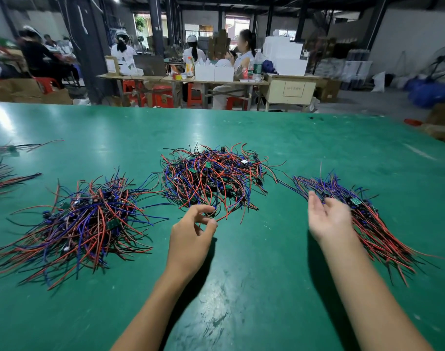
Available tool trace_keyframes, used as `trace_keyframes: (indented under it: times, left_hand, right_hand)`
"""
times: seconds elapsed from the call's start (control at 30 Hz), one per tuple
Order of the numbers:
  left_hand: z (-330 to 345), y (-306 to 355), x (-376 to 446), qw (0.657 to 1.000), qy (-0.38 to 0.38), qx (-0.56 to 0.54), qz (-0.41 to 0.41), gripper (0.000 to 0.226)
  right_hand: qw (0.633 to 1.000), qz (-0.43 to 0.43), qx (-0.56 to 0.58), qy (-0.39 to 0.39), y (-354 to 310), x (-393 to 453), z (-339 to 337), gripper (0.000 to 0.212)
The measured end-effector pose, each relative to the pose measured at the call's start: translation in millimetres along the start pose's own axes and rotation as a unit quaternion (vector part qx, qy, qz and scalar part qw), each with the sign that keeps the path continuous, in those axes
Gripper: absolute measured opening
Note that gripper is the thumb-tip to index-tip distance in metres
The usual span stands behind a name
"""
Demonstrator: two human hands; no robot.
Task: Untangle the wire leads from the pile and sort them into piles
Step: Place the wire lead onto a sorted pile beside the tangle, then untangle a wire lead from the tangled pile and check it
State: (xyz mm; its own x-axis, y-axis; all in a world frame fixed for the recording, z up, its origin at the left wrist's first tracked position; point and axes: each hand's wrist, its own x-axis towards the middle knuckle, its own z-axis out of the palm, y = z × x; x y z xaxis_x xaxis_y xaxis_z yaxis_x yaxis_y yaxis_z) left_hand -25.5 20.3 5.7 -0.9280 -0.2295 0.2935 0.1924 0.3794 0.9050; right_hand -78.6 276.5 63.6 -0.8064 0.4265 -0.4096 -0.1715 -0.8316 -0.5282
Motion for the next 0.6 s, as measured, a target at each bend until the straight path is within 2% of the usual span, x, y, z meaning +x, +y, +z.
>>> trace_keyframes:
  times: [0.07,0.1,0.13,0.2,0.27,0.33,0.4,0.43,0.47,0.6]
  left_hand:
    - [1.4,-1.0,-0.4,1.000,0.001,0.004,-0.001,0.020]
    - [1.6,-1.7,-0.4,1.000,0.002,0.007,0.000,0.020]
    - [1.4,-2.0,-0.6,1.000,0.002,0.009,0.000,0.020]
    - [1.2,-0.8,0.0,1.000,0.003,0.003,-0.002,0.021]
    - [1.8,-0.4,3.2,1.000,0.007,-0.019,-0.019,0.022]
    - [1.1,-0.8,6.2,0.996,0.009,-0.077,-0.053,0.023]
    - [-1.8,-2.6,7.8,0.989,0.021,-0.123,-0.081,0.025]
    - [-3.1,-4.7,8.7,0.987,0.029,-0.133,-0.090,0.025]
    - [-4.1,-6.3,9.0,0.985,0.036,-0.138,-0.097,0.024]
    - [-5.4,-5.8,10.1,0.984,0.042,-0.139,-0.105,0.023]
  right_hand:
    - [0.992,-0.049,-0.112,-0.015,24.2,-5.6,7.9,0.022]
    - [0.974,-0.092,-0.204,-0.031,36.4,-4.4,12.0,0.024]
    - [0.941,-0.137,-0.305,-0.055,48.4,-1.2,16.4,0.030]
    - [0.832,-0.226,-0.496,-0.104,65.7,12.4,26.1,0.044]
    - [0.713,-0.275,-0.629,-0.143,71.2,34.7,39.9,0.056]
    - [0.608,-0.265,-0.725,-0.184,74.9,59.7,51.0,0.054]
    - [0.506,-0.251,-0.804,-0.188,81.0,78.7,54.9,0.044]
    - [0.479,-0.252,-0.823,-0.175,84.0,84.4,53.3,0.037]
    - [0.473,-0.259,-0.826,-0.162,86.6,86.7,49.7,0.031]
    - [0.519,-0.335,-0.770,-0.157,86.6,76.3,33.4,0.021]
